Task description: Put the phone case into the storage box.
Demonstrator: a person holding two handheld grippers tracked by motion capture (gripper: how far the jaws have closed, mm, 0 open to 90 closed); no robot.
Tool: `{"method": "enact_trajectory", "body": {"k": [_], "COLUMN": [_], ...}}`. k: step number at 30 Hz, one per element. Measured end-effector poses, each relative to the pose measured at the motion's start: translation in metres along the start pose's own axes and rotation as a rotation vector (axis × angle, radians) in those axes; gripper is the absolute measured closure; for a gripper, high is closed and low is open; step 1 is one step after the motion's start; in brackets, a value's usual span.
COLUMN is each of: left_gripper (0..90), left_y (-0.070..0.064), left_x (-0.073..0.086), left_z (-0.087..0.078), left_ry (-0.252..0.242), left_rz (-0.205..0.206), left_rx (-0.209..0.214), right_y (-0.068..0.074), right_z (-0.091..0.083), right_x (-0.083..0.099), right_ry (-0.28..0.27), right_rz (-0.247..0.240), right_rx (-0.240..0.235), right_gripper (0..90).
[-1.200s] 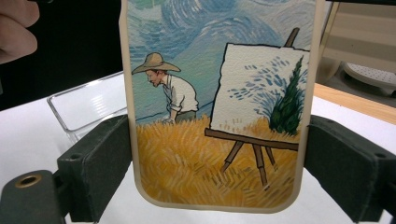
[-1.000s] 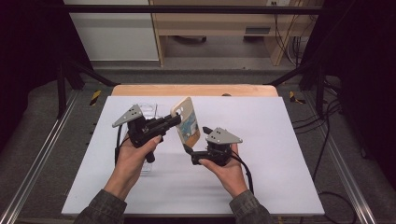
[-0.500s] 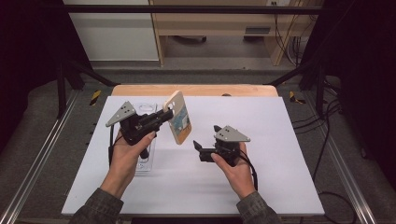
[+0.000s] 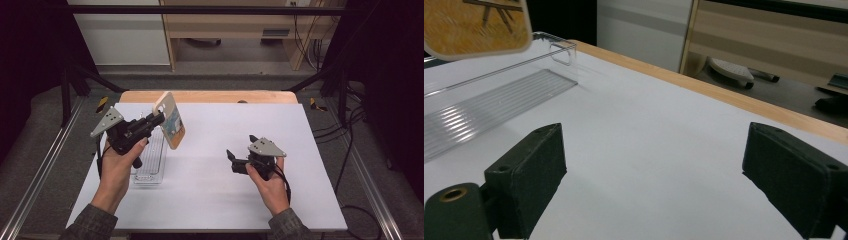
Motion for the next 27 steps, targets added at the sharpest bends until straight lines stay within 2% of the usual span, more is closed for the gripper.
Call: {"method": "enact_trajectory", "body": {"k": [7, 12, 18, 24, 27], "left_gripper": [79.8, 79.8, 79.8, 79.8, 79.8], "left_y": [0.012, 0.018, 0.023, 0.031, 0.033], "left_x": [-0.006, -0.009, -0.011, -0.011, -0.010], "left_z": [-0.017, -0.029, -0.039, -0.046, -0.048], "left_ry": [-0.022, -0.033, -0.046, -0.047, -0.040], "left_rz": [-0.006, 0.011, 0.023, 0.011, 0.019], "left_rx": [-0.058, -0.109, -0.155, -0.225, -0.260], "right_y": [-0.017, -0.027, -0.035, -0.041, -0.044], "right_z": [-0.009, -0.015, -0.020, -0.030, -0.035], "right_x": [0.011, 0.019, 0.030, 0.038, 0.042], "right_ry": [-0.009, -0.027, -0.029, -0.041, -0.048], "right_rz": [0.012, 0.016, 0.036, 0.064, 0.074], "right_rx": [0.049, 0.085, 0.083, 0.075, 0.075], "right_gripper": [9.5, 9.0, 7.7, 6.6, 6.1]}}
Point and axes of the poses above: each handheld gripper's, and its own axes: z roughly forward along the jaws, x roughly out of its underside, y roughly to its left, the point moved 5 cm from there along z, roughly forward along the jaws, and after that the axes turned 13 degrees about y, right-handed, at the moved point
